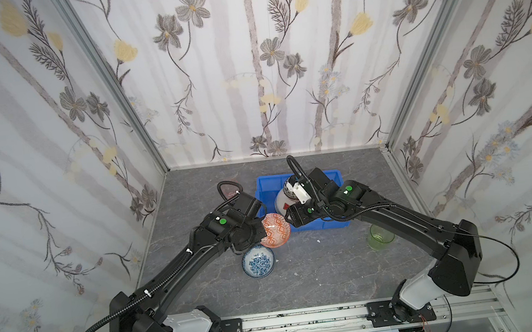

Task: Place the mixed dishes into the plastic bin
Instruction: 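Carry the orange bowl toward the right gripper while the right gripper grasps its rim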

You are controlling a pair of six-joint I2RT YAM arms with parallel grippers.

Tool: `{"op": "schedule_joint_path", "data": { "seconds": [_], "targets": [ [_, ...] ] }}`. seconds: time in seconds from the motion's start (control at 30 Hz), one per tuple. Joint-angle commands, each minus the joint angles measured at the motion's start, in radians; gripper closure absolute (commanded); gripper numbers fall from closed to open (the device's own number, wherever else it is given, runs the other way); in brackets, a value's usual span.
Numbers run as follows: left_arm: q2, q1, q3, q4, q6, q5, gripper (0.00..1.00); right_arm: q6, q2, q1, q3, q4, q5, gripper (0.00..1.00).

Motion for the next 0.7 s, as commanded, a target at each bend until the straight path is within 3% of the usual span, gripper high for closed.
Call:
{"op": "schedule_joint_path", "data": {
  "seconds": [0.0,0.67],
  "targets": [
    [0.013,-0.015,0.027,0.029,-0.004,-0.023,1.0,0.004,0.02,0.009,0.012,0.018,0.004,0.27],
    [0.042,-0.059,0.057,0.046,-0.02,-0.026,1.0,0.003,0.092,0.014,0.022,0.028,0.013,0.54]
  ]
}}
